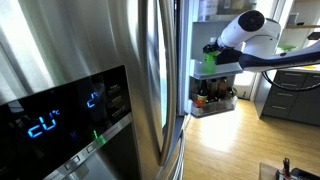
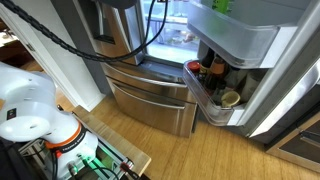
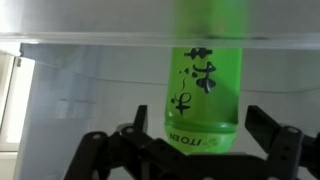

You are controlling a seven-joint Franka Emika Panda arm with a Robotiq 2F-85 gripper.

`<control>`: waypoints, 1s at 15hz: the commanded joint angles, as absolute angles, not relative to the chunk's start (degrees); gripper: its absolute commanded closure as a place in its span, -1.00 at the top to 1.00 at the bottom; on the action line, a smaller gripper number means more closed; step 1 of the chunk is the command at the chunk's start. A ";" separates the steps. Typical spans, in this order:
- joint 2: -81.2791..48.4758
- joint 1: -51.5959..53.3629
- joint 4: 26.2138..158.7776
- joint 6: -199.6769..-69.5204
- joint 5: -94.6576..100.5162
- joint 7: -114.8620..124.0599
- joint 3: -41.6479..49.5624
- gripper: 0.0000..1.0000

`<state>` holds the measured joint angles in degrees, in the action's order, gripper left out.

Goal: Pick up the green bottle from the second to bottom fridge shelf

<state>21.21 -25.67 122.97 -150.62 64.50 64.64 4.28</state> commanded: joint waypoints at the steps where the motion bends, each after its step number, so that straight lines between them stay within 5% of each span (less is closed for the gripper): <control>1: 18.76 -23.26 121.26 -152.24 68.19 69.04 6.36 1.00; 14: 13.19 -19.66 116.65 -153.67 71.91 74.08 9.87 1.00; 15: 12.85 -19.45 116.43 -153.79 71.67 73.99 10.13 0.80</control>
